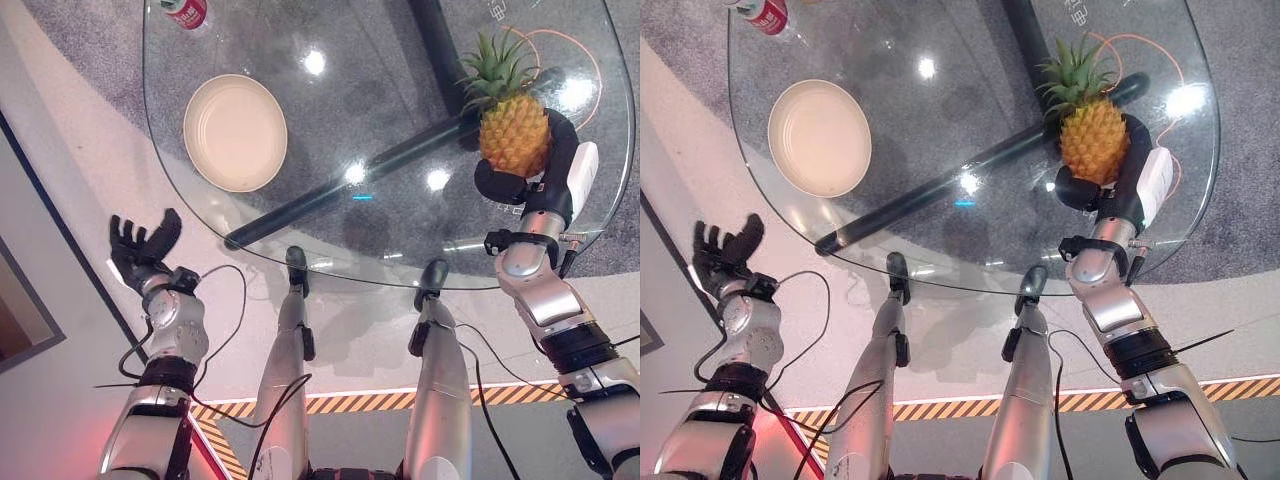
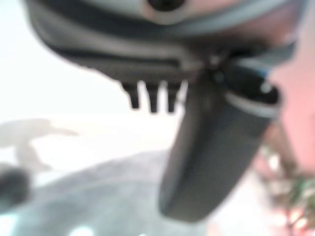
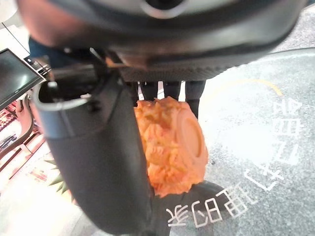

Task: Pick up the fruit to the plate

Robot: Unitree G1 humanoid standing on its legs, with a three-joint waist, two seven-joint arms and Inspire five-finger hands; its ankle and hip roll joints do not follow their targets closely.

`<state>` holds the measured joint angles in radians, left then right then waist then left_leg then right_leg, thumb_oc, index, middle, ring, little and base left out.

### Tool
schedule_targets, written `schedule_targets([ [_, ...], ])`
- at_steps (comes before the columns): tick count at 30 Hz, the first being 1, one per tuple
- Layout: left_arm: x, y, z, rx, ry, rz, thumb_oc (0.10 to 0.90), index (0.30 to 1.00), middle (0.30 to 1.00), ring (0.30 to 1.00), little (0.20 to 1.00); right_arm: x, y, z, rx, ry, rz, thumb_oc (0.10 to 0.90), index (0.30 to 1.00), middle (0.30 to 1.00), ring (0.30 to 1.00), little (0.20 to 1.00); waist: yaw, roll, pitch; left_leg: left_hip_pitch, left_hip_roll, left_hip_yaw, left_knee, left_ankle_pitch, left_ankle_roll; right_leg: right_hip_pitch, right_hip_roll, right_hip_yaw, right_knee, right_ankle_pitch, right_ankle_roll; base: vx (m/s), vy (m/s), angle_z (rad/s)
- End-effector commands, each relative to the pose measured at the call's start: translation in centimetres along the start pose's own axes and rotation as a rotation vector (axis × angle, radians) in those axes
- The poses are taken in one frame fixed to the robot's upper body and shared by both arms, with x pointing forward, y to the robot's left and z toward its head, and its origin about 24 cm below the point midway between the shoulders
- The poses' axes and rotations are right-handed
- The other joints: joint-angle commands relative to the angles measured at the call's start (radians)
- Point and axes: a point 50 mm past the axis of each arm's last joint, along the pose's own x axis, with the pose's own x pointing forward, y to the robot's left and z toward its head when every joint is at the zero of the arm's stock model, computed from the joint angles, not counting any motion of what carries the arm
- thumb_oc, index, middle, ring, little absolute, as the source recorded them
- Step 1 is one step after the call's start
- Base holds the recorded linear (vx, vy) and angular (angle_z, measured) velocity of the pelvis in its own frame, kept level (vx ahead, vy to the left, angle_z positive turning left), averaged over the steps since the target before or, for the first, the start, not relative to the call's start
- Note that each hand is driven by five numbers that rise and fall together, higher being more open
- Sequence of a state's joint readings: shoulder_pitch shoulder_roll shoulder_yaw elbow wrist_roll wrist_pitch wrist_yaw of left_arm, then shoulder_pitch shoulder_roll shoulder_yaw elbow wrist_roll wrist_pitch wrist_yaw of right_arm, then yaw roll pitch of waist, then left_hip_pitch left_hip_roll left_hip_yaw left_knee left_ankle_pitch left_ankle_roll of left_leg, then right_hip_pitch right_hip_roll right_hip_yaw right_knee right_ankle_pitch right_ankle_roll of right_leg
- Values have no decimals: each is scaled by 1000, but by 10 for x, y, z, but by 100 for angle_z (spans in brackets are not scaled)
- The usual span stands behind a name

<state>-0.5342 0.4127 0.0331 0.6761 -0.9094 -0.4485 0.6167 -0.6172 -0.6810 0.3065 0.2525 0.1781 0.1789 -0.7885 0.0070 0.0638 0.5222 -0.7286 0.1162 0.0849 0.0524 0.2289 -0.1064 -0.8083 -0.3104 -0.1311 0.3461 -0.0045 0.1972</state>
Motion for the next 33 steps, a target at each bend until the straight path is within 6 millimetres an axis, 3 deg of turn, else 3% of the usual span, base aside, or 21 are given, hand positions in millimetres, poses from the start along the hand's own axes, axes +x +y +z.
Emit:
schedule_targets([
  [1,17,-4,62,-94,-278,47,800,900,900,900,900,-3,-7,26,98,-131,-36,100,300,300,300,200,6,-28,-2,16,53,-30,66,-86,-40,-4,0,-50,-79,130,7,0,0,0],
  [6,9,-20,79,-171,-375,-11,800,900,900,900,900,-5,-7,35,124,-172,-43,100,300,300,300,200,3,-27,-2,28,59,-20,59,-87,-42,8,-1,-51,-85,126,10,-10,40,0],
  [16,-30,-66,111,-344,-524,-321,800,900,900,900,900,-14,-15,69,199,-369,-103,100,300,300,300,200,12,-33,-2,30,60,-19,44,-86,-39,27,-4,-62,-105,130,14,-4,-2,0],
  [33,-75,-105,93,-332,-356,-811,800,900,900,900,900,-30,-7,111,149,-657,31,100,300,300,300,200,25,-21,-2,67,54,-10,19,-86,-36,85,-18,-80,-149,138,32,0,0,0],
])
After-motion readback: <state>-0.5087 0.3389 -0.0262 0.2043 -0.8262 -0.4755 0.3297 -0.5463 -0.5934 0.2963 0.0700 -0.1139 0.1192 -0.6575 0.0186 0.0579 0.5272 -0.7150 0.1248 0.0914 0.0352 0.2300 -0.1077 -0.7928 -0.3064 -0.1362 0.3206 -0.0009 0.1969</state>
